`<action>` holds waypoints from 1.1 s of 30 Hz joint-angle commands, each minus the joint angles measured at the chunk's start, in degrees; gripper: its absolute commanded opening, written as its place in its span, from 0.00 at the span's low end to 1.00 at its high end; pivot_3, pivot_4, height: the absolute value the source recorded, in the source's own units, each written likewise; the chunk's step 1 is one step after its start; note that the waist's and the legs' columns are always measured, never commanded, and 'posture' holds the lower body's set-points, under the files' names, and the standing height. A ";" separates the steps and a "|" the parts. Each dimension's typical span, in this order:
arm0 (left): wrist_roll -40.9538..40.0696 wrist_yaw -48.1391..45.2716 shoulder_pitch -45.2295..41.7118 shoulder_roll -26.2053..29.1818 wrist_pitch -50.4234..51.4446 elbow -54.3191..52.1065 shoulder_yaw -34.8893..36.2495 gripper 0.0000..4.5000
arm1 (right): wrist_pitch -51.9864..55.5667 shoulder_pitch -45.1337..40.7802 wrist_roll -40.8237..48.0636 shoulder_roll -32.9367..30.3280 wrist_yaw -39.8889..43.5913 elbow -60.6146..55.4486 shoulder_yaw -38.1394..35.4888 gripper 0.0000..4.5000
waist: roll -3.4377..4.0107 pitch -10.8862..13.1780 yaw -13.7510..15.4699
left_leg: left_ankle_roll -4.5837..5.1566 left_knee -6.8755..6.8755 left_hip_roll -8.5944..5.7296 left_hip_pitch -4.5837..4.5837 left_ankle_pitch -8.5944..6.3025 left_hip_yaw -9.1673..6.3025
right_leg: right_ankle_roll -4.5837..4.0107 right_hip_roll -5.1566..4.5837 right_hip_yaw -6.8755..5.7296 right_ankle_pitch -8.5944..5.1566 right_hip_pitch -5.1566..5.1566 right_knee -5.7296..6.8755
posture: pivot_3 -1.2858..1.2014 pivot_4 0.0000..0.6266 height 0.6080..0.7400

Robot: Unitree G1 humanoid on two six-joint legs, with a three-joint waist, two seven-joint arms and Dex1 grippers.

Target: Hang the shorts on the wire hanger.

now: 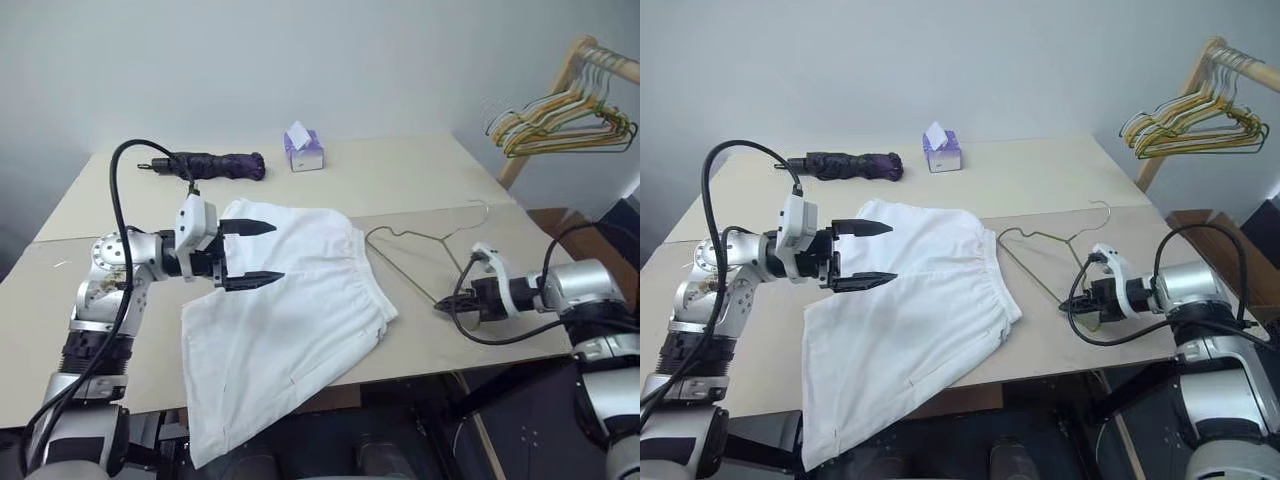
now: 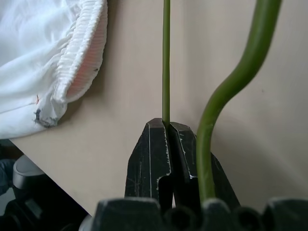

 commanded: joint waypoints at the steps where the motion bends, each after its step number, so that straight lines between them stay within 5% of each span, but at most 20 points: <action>1: -1.09 0.48 -0.29 0.82 0.17 -2.30 1.55 1.00 | -0.45 -1.95 -0.17 -0.60 2.81 1.26 0.01 0.00 | 0.00 0.00 0.29 | 0.00 0.00 0.00 0.00 0.00 0.00 | 0.00 0.00 -0.01 0.00 0.00 0.00 | 0.52 0.02 1.00; 19: -0.48 0.98 -0.64 1.92 -0.43 -1.39 1.62 1.00 | -2.14 0.30 -0.26 -3.97 12.88 -2.90 2.38 0.00 | 0.01 0.00 0.98 | 0.00 0.00 0.00 0.02 0.00 0.01 | 0.00 0.01 0.00 0.00 -0.01 0.01 | 0.52 0.00 1.00; 33: -0.32 1.64 0.42 3.38 -0.52 -2.66 2.22 1.00 | -12.41 -9.67 -6.17 4.55 12.49 15.71 4.39 0.00 | 0.01 0.00 1.18 | 0.00 0.00 0.00 0.03 0.00 -0.01 | 0.00 0.02 -0.01 0.00 -0.01 0.03 | 0.54 0.00 1.00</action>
